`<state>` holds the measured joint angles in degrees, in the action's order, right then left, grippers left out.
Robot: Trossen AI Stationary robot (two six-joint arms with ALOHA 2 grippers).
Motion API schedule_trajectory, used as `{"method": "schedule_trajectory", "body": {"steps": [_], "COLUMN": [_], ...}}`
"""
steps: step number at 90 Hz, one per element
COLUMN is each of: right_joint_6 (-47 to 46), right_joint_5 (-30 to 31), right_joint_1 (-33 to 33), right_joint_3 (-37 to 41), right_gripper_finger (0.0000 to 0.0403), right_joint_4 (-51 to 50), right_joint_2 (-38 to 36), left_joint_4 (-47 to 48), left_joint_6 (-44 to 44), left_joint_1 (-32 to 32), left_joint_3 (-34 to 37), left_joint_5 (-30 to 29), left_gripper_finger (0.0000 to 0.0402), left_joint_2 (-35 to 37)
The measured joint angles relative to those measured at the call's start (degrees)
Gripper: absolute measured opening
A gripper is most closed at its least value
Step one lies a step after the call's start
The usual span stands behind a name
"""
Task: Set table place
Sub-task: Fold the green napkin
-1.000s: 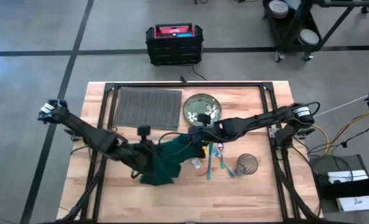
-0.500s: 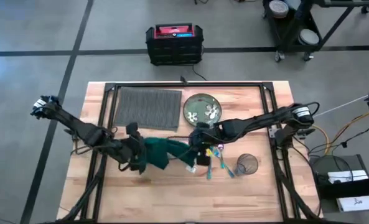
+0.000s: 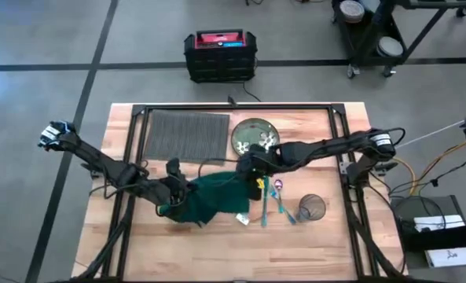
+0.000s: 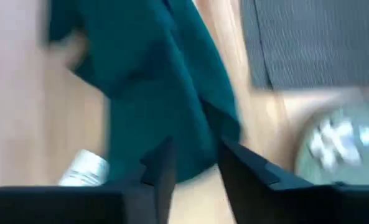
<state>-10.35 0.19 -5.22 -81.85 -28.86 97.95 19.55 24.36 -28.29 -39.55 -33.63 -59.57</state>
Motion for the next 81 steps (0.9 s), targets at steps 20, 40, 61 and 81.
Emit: {"method": "schedule_trajectory", "body": {"steps": [20, 40, 61, 81], "right_joint_6": [3.6, 2.5, 5.5, 8.6], "right_joint_5": [0.5, 6.6, 0.4, -0.5], "right_joint_1": [-2.5, -2.4, -3.4, -7.6], "right_joint_3": [1.9, -1.3, -4.9, -4.7], "right_gripper_finger": [0.0182, 0.0171, 0.0024, 0.0002], "right_joint_4": [24.1, 33.8, 27.8, 8.9], "right_joint_2": [8.4, 17.5, 19.8, 19.9], "left_joint_4": [-1.3, -2.8, -2.4, 1.4], "left_joint_6": [0.0, 0.1, 0.0, -1.0], "left_joint_1": [0.0, 0.0, 0.0, 0.0], "left_joint_3": [-0.6, -0.5, -0.8, -2.6], "left_joint_5": [-0.4, -0.4, -1.9, -5.2], "left_gripper_finger": [0.0000, 0.0000, 0.0000, 0.0001], "left_joint_2": [0.0, -0.4, -0.3, 1.1]}}
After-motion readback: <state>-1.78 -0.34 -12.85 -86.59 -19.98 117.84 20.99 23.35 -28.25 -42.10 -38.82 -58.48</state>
